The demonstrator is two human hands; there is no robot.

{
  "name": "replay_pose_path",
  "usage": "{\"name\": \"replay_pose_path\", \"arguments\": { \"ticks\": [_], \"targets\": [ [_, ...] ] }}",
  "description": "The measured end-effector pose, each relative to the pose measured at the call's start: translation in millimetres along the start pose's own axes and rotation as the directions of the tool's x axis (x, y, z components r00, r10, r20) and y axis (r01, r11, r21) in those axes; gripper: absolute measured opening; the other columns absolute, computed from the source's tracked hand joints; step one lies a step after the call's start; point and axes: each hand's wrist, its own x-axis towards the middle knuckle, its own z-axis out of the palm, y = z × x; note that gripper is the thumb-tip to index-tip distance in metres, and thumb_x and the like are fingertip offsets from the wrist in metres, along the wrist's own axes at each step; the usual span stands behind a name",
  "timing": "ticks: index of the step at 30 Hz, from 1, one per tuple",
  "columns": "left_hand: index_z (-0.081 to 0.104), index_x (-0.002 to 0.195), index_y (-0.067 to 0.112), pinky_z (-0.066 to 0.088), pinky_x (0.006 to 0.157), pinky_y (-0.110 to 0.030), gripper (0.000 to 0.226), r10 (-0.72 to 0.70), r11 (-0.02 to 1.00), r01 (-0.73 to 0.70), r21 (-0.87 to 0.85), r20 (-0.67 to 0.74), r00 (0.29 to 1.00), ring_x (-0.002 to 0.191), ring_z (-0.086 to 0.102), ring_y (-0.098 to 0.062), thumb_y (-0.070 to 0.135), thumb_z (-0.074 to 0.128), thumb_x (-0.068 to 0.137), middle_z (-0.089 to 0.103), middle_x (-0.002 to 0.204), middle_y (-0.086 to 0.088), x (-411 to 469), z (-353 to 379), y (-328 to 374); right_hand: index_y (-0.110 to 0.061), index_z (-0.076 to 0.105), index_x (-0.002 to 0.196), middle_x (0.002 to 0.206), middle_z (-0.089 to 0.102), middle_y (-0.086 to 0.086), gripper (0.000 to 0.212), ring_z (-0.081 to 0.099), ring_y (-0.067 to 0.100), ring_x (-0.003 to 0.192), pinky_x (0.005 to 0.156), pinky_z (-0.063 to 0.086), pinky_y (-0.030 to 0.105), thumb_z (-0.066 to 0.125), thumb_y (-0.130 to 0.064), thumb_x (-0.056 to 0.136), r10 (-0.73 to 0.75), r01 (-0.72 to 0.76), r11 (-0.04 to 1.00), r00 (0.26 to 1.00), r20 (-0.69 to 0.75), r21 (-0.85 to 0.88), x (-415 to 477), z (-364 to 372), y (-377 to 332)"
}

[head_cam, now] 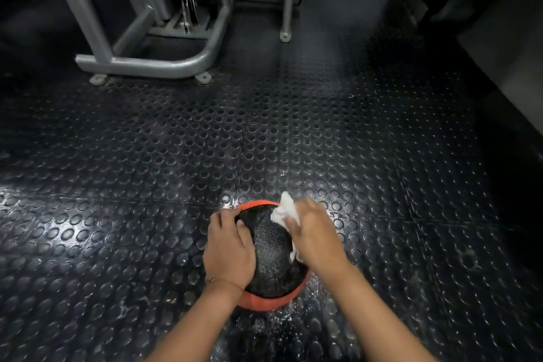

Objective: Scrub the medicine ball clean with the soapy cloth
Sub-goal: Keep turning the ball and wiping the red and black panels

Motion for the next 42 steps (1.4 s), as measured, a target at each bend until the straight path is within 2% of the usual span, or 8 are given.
{"name": "replay_pose_path", "arguments": {
  "ticks": [7,11,16,21,25,30,36,42],
  "targets": [
    [0.048,0.115,0.016,0.042,0.075,-0.039,0.025,-0.063,0.997,0.06,0.049,0.054,0.997,0.107,0.05,-0.027,0.022,0.033,0.096,0.044,0.118,-0.004,10.9,1.9,13.2,-0.007,0.049,0.12,0.116,0.05,0.006,0.031,0.042,0.021,0.108,0.092,0.031,0.029,0.041,-0.025,0.096,0.019,-0.016,0.996,0.999,0.03,-0.089,10.7,-4.3,1.0],
    [0.049,0.117,0.017,0.045,0.077,-0.036,0.028,0.06,0.996,-0.065,0.06,0.09,0.994,0.107,0.05,-0.021,0.023,0.032,0.096,0.044,0.12,0.001,10.0,-0.4,7.7,-0.011,0.048,0.123,0.116,0.049,0.002,0.031,0.04,0.02,0.111,0.095,0.027,0.026,0.043,-0.024,0.095,-0.124,0.127,0.99,0.991,0.046,-0.069,-12.7,-10.9,6.8],
    [0.053,0.115,0.014,0.045,0.068,-0.033,0.047,0.273,0.957,-0.281,0.071,0.102,0.957,0.099,0.053,-0.018,0.034,0.02,0.089,0.047,0.115,0.002,-3.9,-1.3,2.0,-0.007,0.054,0.111,0.109,0.053,0.007,0.026,0.046,0.02,0.104,0.084,0.033,0.027,0.046,-0.025,0.094,0.006,-0.004,1.0,0.987,0.163,-0.013,30.4,-9.9,8.5],
    [0.051,0.118,0.015,0.038,0.063,-0.026,0.033,0.237,0.965,-0.248,0.084,0.122,0.964,0.092,0.053,-0.015,0.025,0.03,0.094,0.045,0.115,0.004,2.7,-4.7,-1.1,-0.015,0.048,0.125,0.117,0.048,-0.002,0.032,0.039,0.014,0.109,0.097,0.032,0.027,0.044,-0.023,0.095,-0.101,0.103,0.995,0.988,0.115,-0.013,-9.2,-18.2,-6.7],
    [0.052,0.118,0.014,0.045,0.067,-0.031,0.055,0.269,0.956,-0.281,0.079,0.136,0.954,0.098,0.053,-0.017,0.04,0.016,0.086,0.046,0.119,0.001,-4.6,-5.3,-3.4,-0.015,0.044,0.129,0.126,0.045,-0.002,0.036,0.035,0.014,0.118,0.104,0.026,0.027,0.044,-0.024,0.095,-0.128,0.139,0.99,0.97,0.208,-0.038,-8.0,-23.1,-6.5],
    [0.05,0.12,0.016,0.044,0.075,-0.033,0.031,0.214,0.966,-0.232,0.115,0.148,0.965,0.107,0.049,-0.018,0.022,0.033,0.095,0.044,0.121,0.001,-0.3,-2.7,13.9,-0.005,0.051,0.117,0.116,0.051,0.007,0.03,0.044,0.022,0.11,0.095,0.035,0.033,0.042,-0.025,0.096,0.035,-0.026,0.997,0.993,0.115,-0.078,24.1,-10.1,-0.1],
    [0.049,0.118,0.02,0.035,0.067,-0.028,0.027,0.178,0.97,-0.202,0.134,0.176,0.968,0.101,0.052,-0.017,0.023,0.032,0.097,0.045,0.118,0.002,16.2,1.1,22.0,-0.01,0.051,0.119,0.112,0.047,-0.002,0.027,0.038,0.012,0.103,0.094,0.034,0.028,0.045,-0.02,0.094,0.021,-0.019,0.998,0.999,-0.036,0.057,-37.4,-12.6,2.3],
    [0.047,0.12,0.019,0.039,0.07,-0.028,0.027,0.214,0.957,-0.243,0.159,0.181,0.96,0.105,0.049,-0.016,0.022,0.033,0.097,0.042,0.119,0.002,11.3,-0.7,24.3,-0.012,0.052,0.12,0.111,0.051,-0.001,0.03,0.046,0.016,0.105,0.091,0.039,0.028,0.052,-0.019,0.091,0.063,-0.06,0.991,0.998,-0.024,0.123,-12.1,-12.0,10.9]
  ]
}}
